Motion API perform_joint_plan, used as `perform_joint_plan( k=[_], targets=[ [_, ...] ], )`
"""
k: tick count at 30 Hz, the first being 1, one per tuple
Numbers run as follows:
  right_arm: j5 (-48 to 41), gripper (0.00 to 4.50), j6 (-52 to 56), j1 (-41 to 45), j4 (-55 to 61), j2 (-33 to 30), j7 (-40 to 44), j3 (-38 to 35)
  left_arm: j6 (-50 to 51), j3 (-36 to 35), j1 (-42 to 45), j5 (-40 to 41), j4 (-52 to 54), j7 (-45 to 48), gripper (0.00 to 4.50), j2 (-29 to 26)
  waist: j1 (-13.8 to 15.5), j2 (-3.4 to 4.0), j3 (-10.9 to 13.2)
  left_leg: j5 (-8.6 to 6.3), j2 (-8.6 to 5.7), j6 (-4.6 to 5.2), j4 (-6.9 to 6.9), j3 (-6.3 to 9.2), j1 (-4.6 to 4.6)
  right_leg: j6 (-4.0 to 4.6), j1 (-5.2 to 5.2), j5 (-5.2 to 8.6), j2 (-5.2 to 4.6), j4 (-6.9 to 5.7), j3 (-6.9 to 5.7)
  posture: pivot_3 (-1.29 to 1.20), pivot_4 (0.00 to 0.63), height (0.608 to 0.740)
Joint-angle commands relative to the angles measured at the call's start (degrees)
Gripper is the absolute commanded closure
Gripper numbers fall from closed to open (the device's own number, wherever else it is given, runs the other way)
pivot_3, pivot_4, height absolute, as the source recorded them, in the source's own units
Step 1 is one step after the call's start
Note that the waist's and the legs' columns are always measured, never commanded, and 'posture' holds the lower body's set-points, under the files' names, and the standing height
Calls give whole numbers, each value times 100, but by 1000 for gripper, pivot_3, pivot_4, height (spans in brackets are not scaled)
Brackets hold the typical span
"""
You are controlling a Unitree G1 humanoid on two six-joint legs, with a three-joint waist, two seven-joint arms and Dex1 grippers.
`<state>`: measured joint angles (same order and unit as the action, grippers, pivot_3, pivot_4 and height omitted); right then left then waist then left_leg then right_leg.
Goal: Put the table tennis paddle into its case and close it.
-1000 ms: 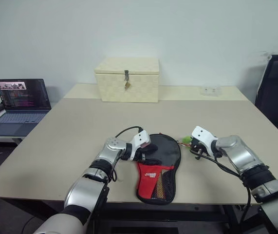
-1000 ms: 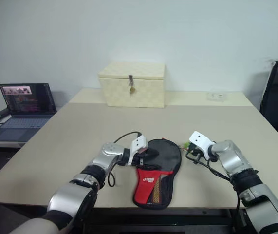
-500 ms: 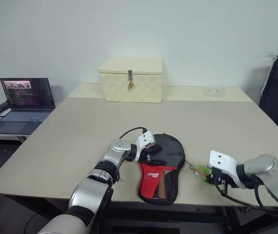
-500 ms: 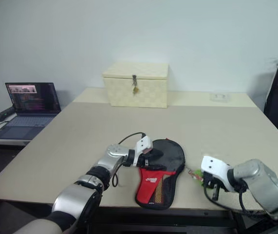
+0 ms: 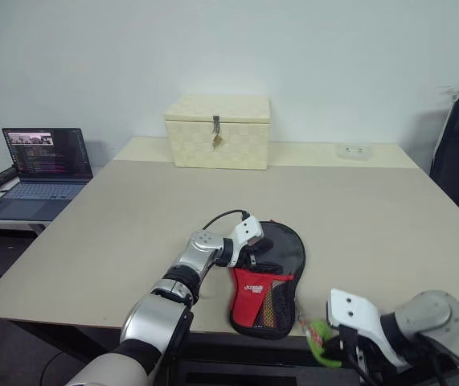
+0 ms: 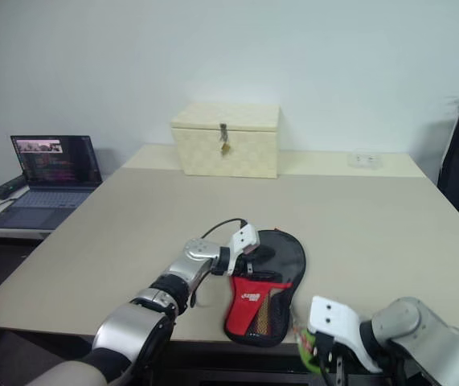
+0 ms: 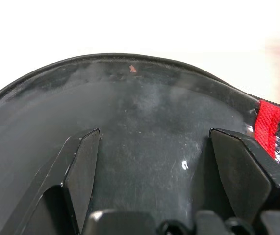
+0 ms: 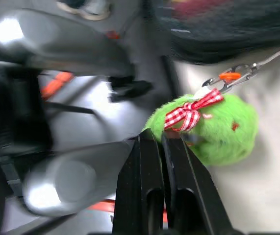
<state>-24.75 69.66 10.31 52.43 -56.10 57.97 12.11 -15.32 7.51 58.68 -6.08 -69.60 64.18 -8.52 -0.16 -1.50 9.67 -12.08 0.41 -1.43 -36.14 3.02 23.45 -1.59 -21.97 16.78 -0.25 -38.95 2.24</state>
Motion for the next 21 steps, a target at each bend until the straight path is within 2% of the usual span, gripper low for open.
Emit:
perform_joint_plan(
  k=[1, 10, 13, 16, 19, 21],
  targets=[
    [-684, 4456, 270, -1, 383, 99, 49, -213, 78, 196, -87, -223, -166, -132, 611, 102, 0, 0, 0, 0, 0, 0, -1, -1, -1, 0, 1, 0, 0, -1, 1, 0, 150, 740],
    [-1479, 4456, 853, 218, 612, 960, -724, 143, 103, 260, -43, -304, -219, -431, 611, 256, -4, -9, 1, 0, 3, 0, 1, 0, -25, -2, 28, 0, 0, 5, -1, 0, 150, 740],
    [-1429, 4456, 903, 366, 497, 1292, -1130, 347, 93, 277, -40, -324, -209, -429, 611, 258, -7, -10, 0, 0, 3, 0, 3, -1, -26, -2, 28, 0, 1, 6, 0, 0, 150, 740],
    [-1339, 4456, 866, 453, 317, 1279, -1354, 397, 87, 284, -37, -324, -206, -423, 611, 247, -13, -11, 0, 0, 4, 0, 3, -1, -29, -2, 28, 0, 1, 5, 1, 0, 150, 740],
    [-1548, 3814, 850, 472, 241, 1121, -1254, 12, 80, 250, -48, -299, -200, -445, 611, 185, -14, -13, 1, 0, 4, 0, 3, -3, -30, -2, 29, 0, 1, 6, 2, 0, 150, 740],
    [-1653, 3167, 815, 492, 176, 937, -1186, -267, 77, 215, -68, -274, -192, -492, 611, 141, -17, -13, 1, 0, 5, 0, 4, -3, -32, -2, 30, 0, 2, 6, 2, 0, 150, 740]
  ],
)
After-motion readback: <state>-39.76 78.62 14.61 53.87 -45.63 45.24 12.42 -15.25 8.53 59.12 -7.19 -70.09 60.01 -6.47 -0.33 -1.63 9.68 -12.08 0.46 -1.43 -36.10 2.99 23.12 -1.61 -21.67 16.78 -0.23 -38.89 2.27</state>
